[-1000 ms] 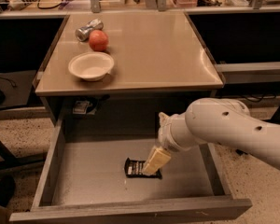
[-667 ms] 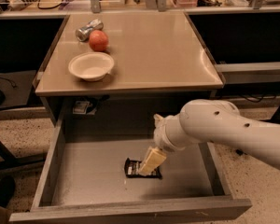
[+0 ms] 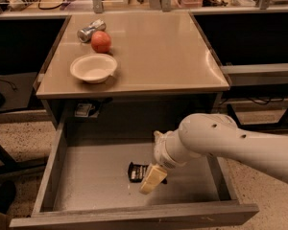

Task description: Pick rxbar chocolate from top drawer and place on counter

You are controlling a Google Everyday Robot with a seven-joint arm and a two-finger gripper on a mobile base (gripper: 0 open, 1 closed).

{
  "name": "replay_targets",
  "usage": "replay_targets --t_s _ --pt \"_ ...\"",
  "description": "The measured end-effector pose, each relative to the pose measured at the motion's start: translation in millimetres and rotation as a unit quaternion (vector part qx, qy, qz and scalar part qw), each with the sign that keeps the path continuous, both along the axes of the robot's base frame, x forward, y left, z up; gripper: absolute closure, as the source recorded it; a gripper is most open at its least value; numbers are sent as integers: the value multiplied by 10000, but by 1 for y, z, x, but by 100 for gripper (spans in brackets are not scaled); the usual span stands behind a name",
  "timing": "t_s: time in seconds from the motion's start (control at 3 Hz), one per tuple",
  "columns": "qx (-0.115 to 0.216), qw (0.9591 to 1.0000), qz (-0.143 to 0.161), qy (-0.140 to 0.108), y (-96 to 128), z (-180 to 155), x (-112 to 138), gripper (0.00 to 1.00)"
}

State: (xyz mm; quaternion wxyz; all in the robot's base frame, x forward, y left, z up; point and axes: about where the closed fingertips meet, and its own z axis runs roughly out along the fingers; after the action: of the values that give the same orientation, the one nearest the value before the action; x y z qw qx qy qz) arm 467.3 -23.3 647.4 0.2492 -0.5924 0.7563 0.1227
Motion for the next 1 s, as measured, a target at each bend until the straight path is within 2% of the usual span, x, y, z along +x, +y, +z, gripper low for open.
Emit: replay_targets --t_s 0.33,1.0 --pt "-111 9999 46 36 8 -20 -6 0" --pt "-281 9995 6 -163 17 -47 1 0"
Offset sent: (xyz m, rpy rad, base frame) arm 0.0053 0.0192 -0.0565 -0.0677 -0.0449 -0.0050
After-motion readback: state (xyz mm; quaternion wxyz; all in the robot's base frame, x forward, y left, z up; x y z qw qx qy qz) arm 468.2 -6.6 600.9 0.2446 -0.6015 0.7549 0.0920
